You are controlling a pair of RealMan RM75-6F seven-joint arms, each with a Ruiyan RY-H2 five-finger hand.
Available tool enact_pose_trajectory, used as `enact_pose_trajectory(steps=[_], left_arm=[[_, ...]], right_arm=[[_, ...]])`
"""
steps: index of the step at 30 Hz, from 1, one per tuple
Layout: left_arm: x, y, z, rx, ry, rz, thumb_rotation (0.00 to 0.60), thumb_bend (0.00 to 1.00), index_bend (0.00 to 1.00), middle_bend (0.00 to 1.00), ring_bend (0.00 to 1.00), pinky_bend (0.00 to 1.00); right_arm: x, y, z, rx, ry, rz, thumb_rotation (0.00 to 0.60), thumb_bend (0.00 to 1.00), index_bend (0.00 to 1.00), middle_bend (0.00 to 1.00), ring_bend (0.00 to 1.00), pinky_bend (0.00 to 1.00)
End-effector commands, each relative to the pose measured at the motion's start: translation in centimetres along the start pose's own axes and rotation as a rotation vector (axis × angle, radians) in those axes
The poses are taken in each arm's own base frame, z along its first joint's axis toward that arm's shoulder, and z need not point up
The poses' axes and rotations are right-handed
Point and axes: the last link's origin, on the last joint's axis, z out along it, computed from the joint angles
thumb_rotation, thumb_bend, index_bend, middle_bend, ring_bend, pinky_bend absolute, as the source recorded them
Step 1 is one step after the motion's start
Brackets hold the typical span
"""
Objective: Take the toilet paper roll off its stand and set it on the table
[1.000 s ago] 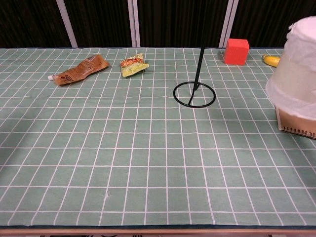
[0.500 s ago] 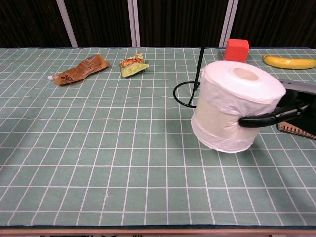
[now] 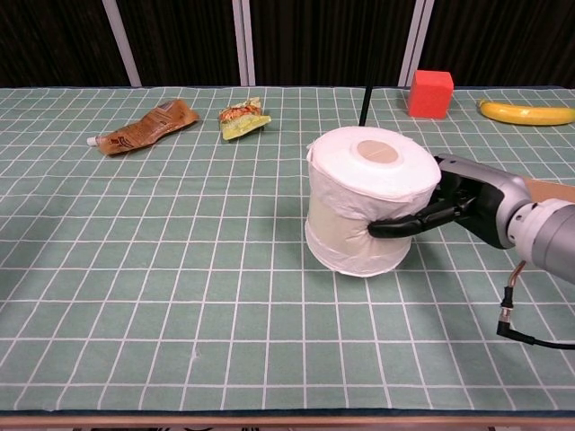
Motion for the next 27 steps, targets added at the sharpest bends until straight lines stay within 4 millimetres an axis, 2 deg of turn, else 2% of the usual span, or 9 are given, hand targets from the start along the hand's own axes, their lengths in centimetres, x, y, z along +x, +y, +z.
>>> enact_pose_trajectory(steps=[1, 7, 19, 24, 27], left_arm=[[0.1, 0.0, 0.0, 0.001, 0.003, -0.001, 0.600, 0.22, 0.15, 0.00, 0.00, 0.03], [0.1, -0.2, 0.1, 0.010, 0.002, -0.002, 0.600, 0.22, 0.15, 0.00, 0.00, 0.03], [0.1, -0.2, 0.0, 0.010, -0.004, 0.001, 0.600, 0.22, 0.15, 0.00, 0.00, 0.03], [0.0, -0.1, 0.0, 0.004, -0.009, 0.004, 0.600, 0.22, 0.15, 0.00, 0.00, 0.03], [0.0, -0.1, 0.0, 0.007, -0.007, 0.005, 0.600, 0.22, 0.15, 0.00, 0.00, 0.03]], right_arm=[[-0.3, -0.1, 0.6, 0.000, 0.010, 0.002, 0.600, 0.00, 0.33, 0.28, 0.24, 0.11], [-0.9, -0.1, 0.9, -0.017, -0.036, -0.035, 0.600, 0.00, 0.19, 0.17, 0.14, 0.06], [-1.3, 0.5, 0.9, -0.064, -0.087, -0.044, 0.600, 0.00, 0.05, 0.08, 0.07, 0.06], [-0.5, 0.4, 0.6, -0.067, -0.093, -0.043, 0.600, 0.00, 0.00, 0.00, 0.00, 0.00], [1.2, -0.2, 0.0, -0.044, -0.070, -0.034, 0.600, 0.00, 0.00, 0.00, 0.00, 0.00]])
